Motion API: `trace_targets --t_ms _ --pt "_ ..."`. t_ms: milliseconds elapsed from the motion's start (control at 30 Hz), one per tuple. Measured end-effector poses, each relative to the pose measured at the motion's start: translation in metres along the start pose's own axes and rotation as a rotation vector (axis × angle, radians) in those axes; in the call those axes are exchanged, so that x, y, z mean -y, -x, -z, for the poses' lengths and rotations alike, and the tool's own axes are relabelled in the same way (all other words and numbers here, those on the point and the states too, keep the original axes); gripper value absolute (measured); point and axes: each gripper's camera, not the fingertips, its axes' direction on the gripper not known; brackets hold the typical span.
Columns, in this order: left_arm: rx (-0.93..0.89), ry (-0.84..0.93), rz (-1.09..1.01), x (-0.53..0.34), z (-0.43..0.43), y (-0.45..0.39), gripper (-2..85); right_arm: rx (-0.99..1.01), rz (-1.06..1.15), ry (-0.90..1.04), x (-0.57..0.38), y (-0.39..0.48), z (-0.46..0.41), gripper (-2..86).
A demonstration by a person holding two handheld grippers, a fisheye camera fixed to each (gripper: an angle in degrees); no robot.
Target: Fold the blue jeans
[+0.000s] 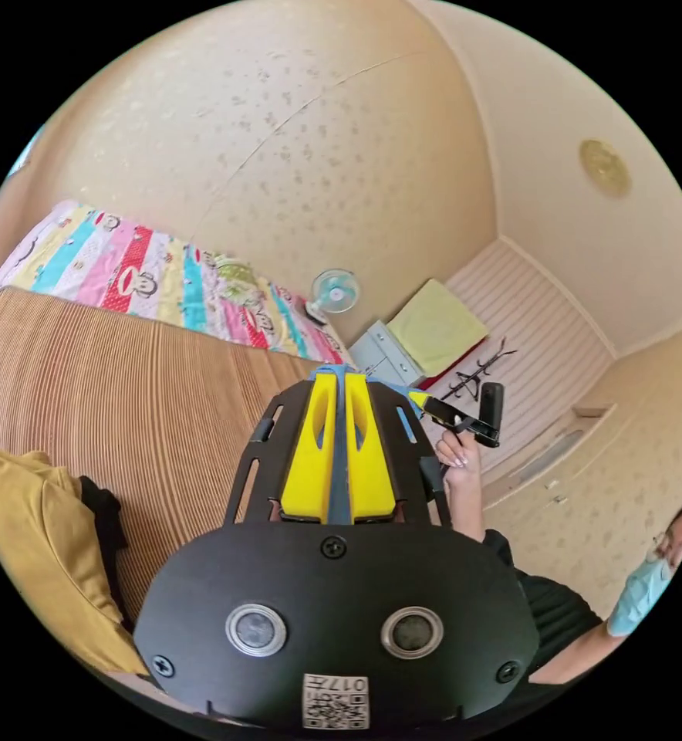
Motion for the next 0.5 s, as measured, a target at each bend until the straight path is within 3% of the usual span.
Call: trace_targets --t_ms 100,233,367,500 --pt "-0.009 -0.022 0.006 -0.014 -0.019 0.03 -0.4 0.022 0.021 -0.058 -0.01 -0.024 -0.031 2.0" --pt "-0.007 0.058 -0.068 -0.107 -0.058 0.068 0.0 0.064 0.13 -0.061 -0.101 -0.059 -0.06 2.0" --pt "-0.02 0.198 0.011 -0.221 -0.083 0.12 0.2 0.172 0.088 0.162 -0.238 -0.099 -0.106 2.0" --pt "-0.025 0.313 0.24 -0.338 -0.091 0.182 0.4 0.205 -0.018 0.334 -0.35 -0.111 -0.133 1.9"
